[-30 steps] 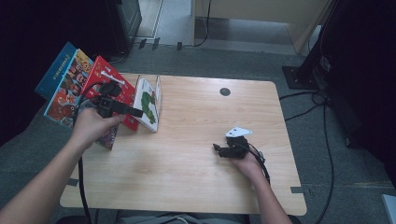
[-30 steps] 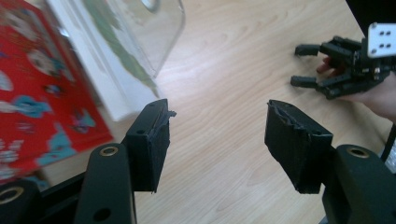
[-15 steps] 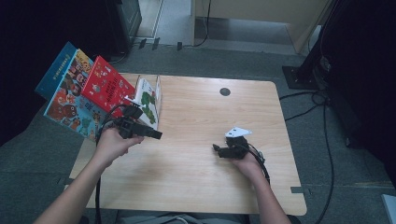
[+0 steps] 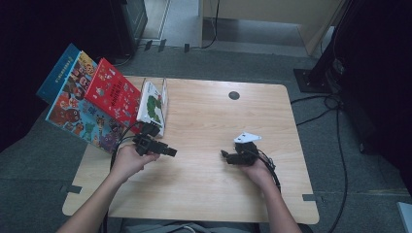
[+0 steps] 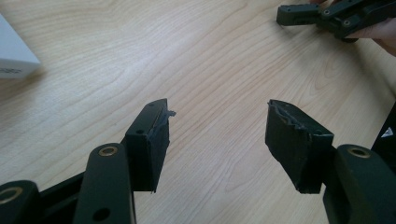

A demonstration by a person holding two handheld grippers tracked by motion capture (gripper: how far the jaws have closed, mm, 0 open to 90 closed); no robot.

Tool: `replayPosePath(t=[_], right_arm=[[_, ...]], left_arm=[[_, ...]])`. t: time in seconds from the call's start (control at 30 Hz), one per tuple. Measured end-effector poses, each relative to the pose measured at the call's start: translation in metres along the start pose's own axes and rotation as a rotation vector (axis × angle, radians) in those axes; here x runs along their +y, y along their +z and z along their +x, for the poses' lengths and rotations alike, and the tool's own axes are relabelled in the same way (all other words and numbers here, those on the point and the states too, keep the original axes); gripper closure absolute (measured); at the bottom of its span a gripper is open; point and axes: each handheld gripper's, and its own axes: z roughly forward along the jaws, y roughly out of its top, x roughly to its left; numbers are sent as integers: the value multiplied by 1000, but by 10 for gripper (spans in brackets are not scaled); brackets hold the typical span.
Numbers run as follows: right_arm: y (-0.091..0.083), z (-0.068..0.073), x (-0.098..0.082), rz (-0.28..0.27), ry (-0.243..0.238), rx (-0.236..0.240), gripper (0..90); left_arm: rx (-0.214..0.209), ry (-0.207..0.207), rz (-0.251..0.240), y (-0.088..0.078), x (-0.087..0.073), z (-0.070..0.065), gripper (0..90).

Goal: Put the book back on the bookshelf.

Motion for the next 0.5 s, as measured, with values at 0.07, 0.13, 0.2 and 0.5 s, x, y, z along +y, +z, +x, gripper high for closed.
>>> replayPosePath(t=[0.07, 0.13, 0.2, 0.5], right_arm=[[0, 1, 0, 0, -2, 0, 258], [0, 1, 0, -1, -2, 0, 257], [0, 1, 0, -1, -2, 0, 257], [0, 1, 0, 1, -2, 1, 253]], left_arm=[[7, 3, -1, 4, -3, 1, 409], [3, -2, 2, 8, -5, 2, 409], [4, -1, -1, 10, -6, 3, 409], [-4, -6, -9, 23, -14, 6, 409]])
